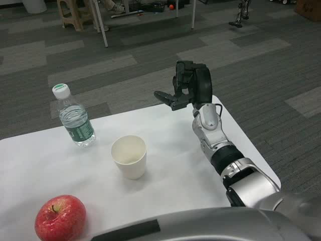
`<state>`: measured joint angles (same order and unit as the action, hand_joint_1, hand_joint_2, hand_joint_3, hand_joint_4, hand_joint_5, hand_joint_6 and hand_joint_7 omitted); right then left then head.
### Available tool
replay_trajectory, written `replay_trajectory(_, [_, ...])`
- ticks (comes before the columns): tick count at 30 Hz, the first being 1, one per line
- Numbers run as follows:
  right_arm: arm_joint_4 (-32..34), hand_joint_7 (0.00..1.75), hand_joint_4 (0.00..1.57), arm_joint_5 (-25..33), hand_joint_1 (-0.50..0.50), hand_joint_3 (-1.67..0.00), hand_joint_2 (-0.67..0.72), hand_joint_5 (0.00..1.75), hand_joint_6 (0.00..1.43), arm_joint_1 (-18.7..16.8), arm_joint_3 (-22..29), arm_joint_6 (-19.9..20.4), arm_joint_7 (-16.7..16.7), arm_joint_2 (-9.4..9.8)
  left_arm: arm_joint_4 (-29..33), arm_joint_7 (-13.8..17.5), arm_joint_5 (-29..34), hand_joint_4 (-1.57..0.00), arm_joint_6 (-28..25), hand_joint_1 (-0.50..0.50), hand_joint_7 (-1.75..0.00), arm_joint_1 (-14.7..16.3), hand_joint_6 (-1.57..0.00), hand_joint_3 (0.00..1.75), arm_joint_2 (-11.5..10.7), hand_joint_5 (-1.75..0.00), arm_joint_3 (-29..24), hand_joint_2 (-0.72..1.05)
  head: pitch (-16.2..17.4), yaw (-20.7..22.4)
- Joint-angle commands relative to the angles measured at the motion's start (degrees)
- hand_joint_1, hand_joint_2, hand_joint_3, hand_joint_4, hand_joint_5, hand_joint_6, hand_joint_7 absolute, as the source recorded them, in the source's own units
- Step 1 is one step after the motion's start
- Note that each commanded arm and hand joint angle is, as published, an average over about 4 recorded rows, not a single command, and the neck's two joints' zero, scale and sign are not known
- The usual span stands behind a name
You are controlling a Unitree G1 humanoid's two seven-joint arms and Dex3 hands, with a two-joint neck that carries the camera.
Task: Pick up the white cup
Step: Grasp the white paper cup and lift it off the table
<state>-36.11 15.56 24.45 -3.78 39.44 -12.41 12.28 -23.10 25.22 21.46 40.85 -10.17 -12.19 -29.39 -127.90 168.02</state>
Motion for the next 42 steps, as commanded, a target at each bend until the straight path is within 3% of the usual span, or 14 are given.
replay_trajectory(1, [14.93, 0.00, 0.00, -0.06, -0.44, -0.08, 0.47, 0.00, 0.00, 2.77, -1.40, -2.97, 8.63, 22.62, -8.63, -20.73, 15.33, 0.00, 16.28, -0.50, 0.00, -6.18, 0.00, 0.09, 5.19, 0.00, 24.91, 1.05, 3.03, 7.17])
replay_trajectory(3, [14.95, 0.00, 0.00, -0.02, -0.43, -0.08, 0.47, 0.00, 0.00, 2.71, -1.40, -2.97, 8.65, 22.62, -8.63, -20.73, 15.32, 0.00, 16.28, -0.50, 0.00, -6.18, 0.00, 0.09, 5.22, 0.00, 24.91, 1.05, 1.91, 4.25])
replay_trajectory(6, [15.01, 0.00, 0.00, 0.00, -0.42, -0.08, 0.47, 0.00, 0.00, 2.62, -1.40, -2.92, 8.76, 22.62, -8.63, -20.73, 15.36, 0.00, 16.28, -0.50, 0.00, -6.18, 0.00, 0.09, 5.25, 0.00, 24.95, 1.05, 2.32, 4.21])
replay_trajectory(22, [14.88, 0.00, 0.00, 0.00, -0.42, -0.08, 0.47, 0.00, 0.00, 2.38, -1.69, -2.97, 9.09, 22.62, -8.63, -20.73, 15.36, 0.00, 16.28, -0.50, 0.00, -6.18, 0.00, 0.09, 5.25, 0.00, 24.97, 1.05, 3.21, 4.67])
replay_trajectory(27, [14.57, 0.00, 0.00, 0.02, -0.42, -0.08, 0.47, 0.00, 0.00, 2.03, -2.09, -3.19, 9.57, 22.64, -8.81, -20.73, 15.28, 0.00, 16.15, -0.50, 0.00, -6.04, 0.00, 0.09, 5.05, 0.00, 24.89, 1.05, 3.73, 6.55])
replay_trajectory(34, [14.57, 0.00, 0.00, 0.09, -0.42, -0.08, 0.47, 0.00, 0.00, 1.57, -3.95, -3.63, 10.65, 23.10, -7.66, -20.56, 15.32, 0.00, 12.28, -0.50, 0.00, -4.68, 0.00, 0.09, 3.36, 0.00, 24.69, 1.05, 3.93, 7.64])
replay_trajectory(37, [14.51, 0.00, 0.00, 0.15, -0.42, -0.08, 0.47, 0.00, 0.00, 1.30, -5.07, -3.83, 11.00, 23.32, -3.49, -19.59, 15.30, 0.00, 5.08, -0.50, 0.00, -2.53, 0.00, 0.09, 0.98, 0.00, 23.87, 1.05, 4.03, 10.79])
replay_trajectory(40, [14.49, 0.00, 0.00, 0.51, -0.42, -0.08, 0.47, 0.00, 0.00, 0.95, -6.94, -3.96, 11.40, 23.74, 5.89, -15.31, 13.45, 0.00, -11.21, -0.50, -0.05, 1.54, 0.00, 0.09, -2.86, 0.00, 19.19, 1.05, 4.03, 10.79])
replay_trajectory(42, [14.46, 0.00, 0.00, 0.66, -0.42, -0.08, 0.47, 0.00, 0.00, 0.82, -8.00, -4.02, 11.59, 23.93, 10.92, -12.60, 10.77, 0.00, -20.32, -0.50, -0.07, 3.38, 0.00, 0.09, -4.11, 0.00, 14.98, 1.05, 3.97, 14.18])
